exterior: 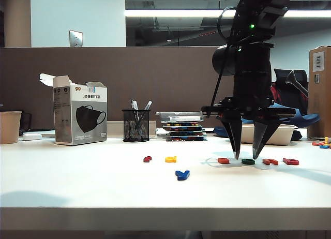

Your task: Select the appropriate letters from the row of letter magnets placed on the table to arrange into the word "yes".

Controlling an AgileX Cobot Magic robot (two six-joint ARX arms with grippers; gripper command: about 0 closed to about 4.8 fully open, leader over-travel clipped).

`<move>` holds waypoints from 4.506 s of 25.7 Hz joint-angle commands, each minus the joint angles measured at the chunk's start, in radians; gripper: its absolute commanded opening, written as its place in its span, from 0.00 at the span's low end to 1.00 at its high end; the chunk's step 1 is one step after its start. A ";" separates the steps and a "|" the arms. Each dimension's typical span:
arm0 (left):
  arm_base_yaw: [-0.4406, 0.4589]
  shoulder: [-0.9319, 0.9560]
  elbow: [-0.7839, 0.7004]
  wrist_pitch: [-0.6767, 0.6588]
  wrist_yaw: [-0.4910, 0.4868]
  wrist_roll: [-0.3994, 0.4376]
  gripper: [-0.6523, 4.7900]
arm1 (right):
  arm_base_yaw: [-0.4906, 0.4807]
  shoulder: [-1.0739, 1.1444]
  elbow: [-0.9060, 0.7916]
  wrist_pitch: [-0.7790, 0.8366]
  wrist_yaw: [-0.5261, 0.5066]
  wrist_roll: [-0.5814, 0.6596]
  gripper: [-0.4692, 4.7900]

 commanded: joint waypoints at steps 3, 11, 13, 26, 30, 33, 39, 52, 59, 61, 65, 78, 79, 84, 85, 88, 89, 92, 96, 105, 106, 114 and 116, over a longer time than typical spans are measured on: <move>0.000 -0.002 0.005 0.013 0.001 -0.002 0.11 | -0.004 0.014 0.002 0.001 0.004 0.004 0.43; 0.000 -0.002 0.005 0.013 0.000 -0.002 0.11 | -0.004 0.016 0.002 0.006 0.004 0.004 0.42; 0.000 -0.002 0.005 0.013 0.000 -0.002 0.11 | -0.004 0.016 0.002 0.006 0.004 0.005 0.42; 0.000 -0.002 0.005 0.013 0.001 -0.001 0.11 | -0.004 0.016 0.003 0.006 0.004 0.004 0.26; 0.000 -0.002 0.005 0.013 0.001 -0.001 0.11 | -0.004 0.016 0.003 0.006 0.004 0.005 0.25; 0.000 -0.002 0.005 0.013 0.001 -0.002 0.11 | -0.004 0.016 0.003 0.006 0.004 0.004 0.24; 0.000 -0.002 0.005 0.013 0.001 -0.002 0.11 | -0.004 0.016 0.003 0.005 0.005 0.005 0.19; 0.000 -0.002 0.005 0.013 0.002 -0.002 0.11 | -0.004 0.015 0.004 -0.020 0.000 0.004 0.19; 0.000 -0.002 0.005 0.013 0.002 -0.002 0.11 | -0.003 -0.035 0.006 0.012 -0.003 0.019 0.19; 0.000 -0.002 0.005 0.013 0.002 -0.002 0.11 | -0.003 -0.070 0.006 0.028 -0.002 0.035 0.19; 0.000 -0.002 0.005 0.013 0.002 -0.002 0.11 | -0.003 -0.110 0.006 0.010 -0.004 0.047 0.19; 0.000 -0.002 0.005 0.017 0.001 -0.002 0.11 | 0.098 -0.203 0.001 -0.139 -0.005 0.209 0.19; 0.000 -0.002 0.005 0.017 0.002 -0.002 0.11 | 0.111 -0.205 0.001 -0.145 0.007 0.220 0.19; 0.000 -0.002 0.005 0.017 0.002 -0.002 0.11 | 0.186 -0.207 -0.010 -0.174 0.050 0.274 0.19; 0.000 -0.002 0.005 0.017 0.002 -0.002 0.11 | 0.201 -0.209 -0.020 -0.169 0.049 0.283 0.19; 0.000 -0.002 0.005 0.016 0.006 -0.002 0.11 | 0.249 -0.236 -0.119 -0.101 0.020 0.330 0.19; 0.000 -0.002 0.005 0.016 0.006 -0.002 0.11 | 0.257 -0.246 -0.149 -0.077 0.015 0.341 0.19; 0.000 -0.002 0.005 0.016 0.024 -0.002 0.11 | 0.279 -0.271 -0.238 0.011 -0.007 0.366 0.19; 0.000 -0.002 0.005 0.016 0.025 -0.002 0.11 | 0.289 -0.273 -0.275 0.087 -0.006 0.381 0.19; 0.000 -0.002 0.005 0.014 0.074 -0.002 0.11 | 0.283 -0.245 -0.317 0.159 0.000 0.401 0.19; 0.000 -0.002 0.005 0.013 0.073 -0.002 0.11 | 0.283 -0.238 -0.321 0.160 0.000 0.401 0.19; 0.000 -0.002 0.005 0.013 0.073 -0.002 0.11 | 0.283 -0.198 -0.330 0.209 0.000 0.401 0.19; 0.000 -0.002 0.005 0.013 0.072 -0.002 0.11 | 0.282 -0.198 -0.331 0.213 0.008 0.401 0.19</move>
